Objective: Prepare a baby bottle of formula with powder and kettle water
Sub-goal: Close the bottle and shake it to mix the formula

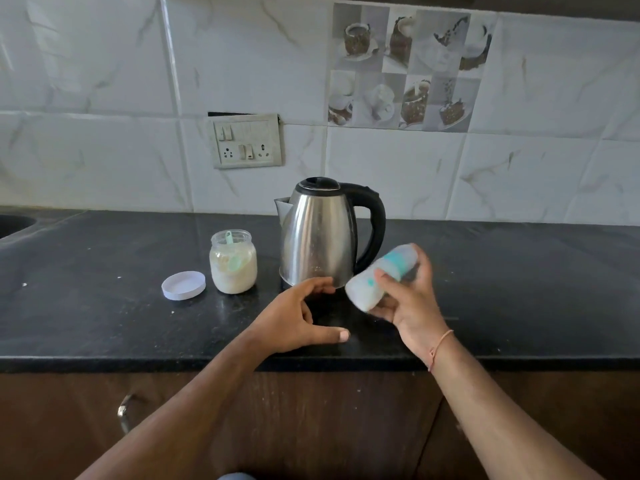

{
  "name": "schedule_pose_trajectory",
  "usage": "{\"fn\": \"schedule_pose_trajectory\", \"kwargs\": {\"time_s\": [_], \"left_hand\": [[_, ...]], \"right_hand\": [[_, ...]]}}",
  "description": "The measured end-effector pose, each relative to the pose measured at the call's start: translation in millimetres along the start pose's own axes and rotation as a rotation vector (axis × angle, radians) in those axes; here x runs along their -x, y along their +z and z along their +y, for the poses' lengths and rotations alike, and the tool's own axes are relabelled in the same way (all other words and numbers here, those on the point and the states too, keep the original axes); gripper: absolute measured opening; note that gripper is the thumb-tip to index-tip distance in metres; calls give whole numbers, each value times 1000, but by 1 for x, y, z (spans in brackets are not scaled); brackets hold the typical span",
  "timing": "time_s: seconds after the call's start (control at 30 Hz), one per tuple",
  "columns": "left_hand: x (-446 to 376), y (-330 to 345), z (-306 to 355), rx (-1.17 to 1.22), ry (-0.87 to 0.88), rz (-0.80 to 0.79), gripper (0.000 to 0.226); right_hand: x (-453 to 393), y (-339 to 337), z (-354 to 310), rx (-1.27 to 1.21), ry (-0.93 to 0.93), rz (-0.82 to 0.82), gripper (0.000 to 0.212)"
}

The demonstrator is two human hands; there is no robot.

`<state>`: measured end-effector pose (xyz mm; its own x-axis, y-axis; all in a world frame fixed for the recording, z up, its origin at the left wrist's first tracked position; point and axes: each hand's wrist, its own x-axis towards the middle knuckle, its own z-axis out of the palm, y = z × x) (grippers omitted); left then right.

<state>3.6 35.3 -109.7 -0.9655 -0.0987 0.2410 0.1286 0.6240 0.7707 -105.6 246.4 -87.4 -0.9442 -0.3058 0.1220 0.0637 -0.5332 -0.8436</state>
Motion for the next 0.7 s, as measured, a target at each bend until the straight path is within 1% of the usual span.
{"fn": "schedule_pose_trajectory", "kwargs": {"time_s": [0.03, 0.07, 0.1, 0.13, 0.17, 0.2, 0.23, 0.27, 0.3, 0.33, 0.37, 0.4, 0.43, 0.47, 0.5, 0.53, 0.57, 0.6, 0.63, 0.67, 0.7], "left_hand": [[0, 0, -1, -5, 7, 4, 108], [-1, -1, -1, -7, 12, 7, 108], [-1, -1, -2, -2, 10, 6, 108], [-1, -1, -2, 7, 5, 2, 108], [0, 0, -2, 13, 3, 2, 109], [0, 1, -3, 9, 5, 5, 111], [1, 0, -2, -4, 6, 3, 114], [1, 0, -1, -15, 5, -2, 116], [0, -1, -1, -20, 3, -3, 115], [0, -2, -1, -16, 2, -3, 114], [-1, -1, -2, -8, 1, -4, 112], [0, 0, -2, -6, 3, -1, 109], [-1, 1, -3, -9, 7, 8, 106], [-1, 1, -4, -12, 7, 14, 104], [-1, 1, -3, -14, 3, 17, 103], [-1, 1, -3, -14, 3, 21, 102], [-2, 0, -3, -15, 7, 21, 101], [-2, 0, -2, -12, 6, 15, 101], [-2, 0, -2, -10, 4, 9, 102], [-1, 1, -1, -12, 7, 10, 103], [0, 1, -2, -22, 12, 16, 104]], "right_hand": [[3, 3, 0, 16, 76, -51, 82], [0, 6, 2, 24, 50, -21, 82], [-1, 5, 3, -27, -43, 66, 81], [-3, 2, 2, -153, -102, 167, 80], [-7, -2, 3, -223, -104, 227, 79], [-7, -1, 1, -191, -80, 197, 78], [-3, 2, 1, -94, -39, 88, 78], [0, 2, 1, -78, 31, 11, 79], [0, 4, 1, -57, 34, 14, 79], [-3, 4, 2, -66, -35, 87, 79], [-1, 0, 0, -165, -117, 201, 79], [-5, -5, 0, -256, -143, 273, 79], [-6, -4, -2, -263, -107, 286, 79], [-3, -1, -1, -153, -73, 176, 77], [2, 2, 3, -54, 1, 42, 75], [4, 3, 5, -33, 61, -15, 74], [3, 8, 4, -32, 60, 12, 73], [2, 7, 6, -28, -50, 84, 73], [3, 5, 5, -134, -109, 200, 73], [-3, 1, 6, -197, -115, 275, 72], [-3, 4, 4, -194, -71, 252, 71]]}}
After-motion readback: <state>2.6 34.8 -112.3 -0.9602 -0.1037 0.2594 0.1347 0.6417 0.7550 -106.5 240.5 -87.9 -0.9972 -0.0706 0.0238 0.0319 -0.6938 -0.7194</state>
